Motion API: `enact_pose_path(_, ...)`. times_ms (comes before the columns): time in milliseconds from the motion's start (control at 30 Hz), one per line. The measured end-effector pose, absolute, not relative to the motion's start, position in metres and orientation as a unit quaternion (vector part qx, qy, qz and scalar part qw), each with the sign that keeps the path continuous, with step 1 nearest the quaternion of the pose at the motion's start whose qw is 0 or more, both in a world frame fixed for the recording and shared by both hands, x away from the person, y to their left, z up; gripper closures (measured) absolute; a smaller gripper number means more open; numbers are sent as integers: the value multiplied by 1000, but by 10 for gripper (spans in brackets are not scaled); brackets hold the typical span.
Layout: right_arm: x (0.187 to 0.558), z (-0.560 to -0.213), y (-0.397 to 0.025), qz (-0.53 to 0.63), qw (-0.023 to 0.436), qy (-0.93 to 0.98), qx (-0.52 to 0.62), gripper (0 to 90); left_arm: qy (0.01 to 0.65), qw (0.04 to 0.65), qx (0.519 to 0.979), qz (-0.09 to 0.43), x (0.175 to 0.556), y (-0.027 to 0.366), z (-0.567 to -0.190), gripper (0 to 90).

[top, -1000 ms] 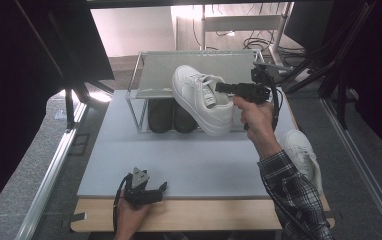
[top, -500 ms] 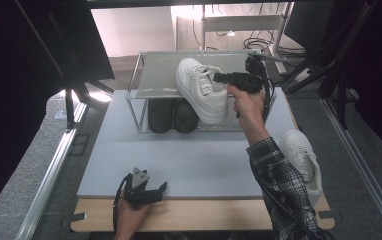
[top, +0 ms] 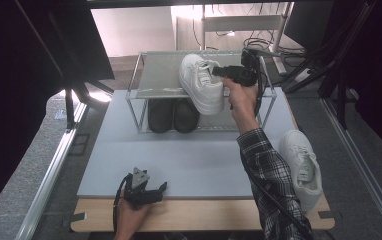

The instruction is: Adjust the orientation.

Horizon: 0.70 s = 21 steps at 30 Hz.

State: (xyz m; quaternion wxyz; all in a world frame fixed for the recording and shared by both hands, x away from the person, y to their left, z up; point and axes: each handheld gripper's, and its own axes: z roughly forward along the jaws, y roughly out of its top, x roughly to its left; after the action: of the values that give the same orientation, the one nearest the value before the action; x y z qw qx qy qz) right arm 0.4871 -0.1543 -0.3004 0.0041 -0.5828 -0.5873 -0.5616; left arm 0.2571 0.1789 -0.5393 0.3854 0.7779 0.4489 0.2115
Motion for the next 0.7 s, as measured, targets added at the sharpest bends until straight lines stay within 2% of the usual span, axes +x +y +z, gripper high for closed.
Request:
enact_pose_path(300, 493, -302, -151, -559, 1, -595, -578, 749, 449, 386, 778, 212, 257, 179, -539, 123)
enact_pose_path(533, 492, -298, -153, -559, -10, -618, -552, 597, 449, 386, 777, 212, 257, 179, -539, 123)
enact_pose_path(700, 488, -295, -157, -566, -7, -620, -543, 561, 450, 385, 778, 212, 257, 179, -539, 123)
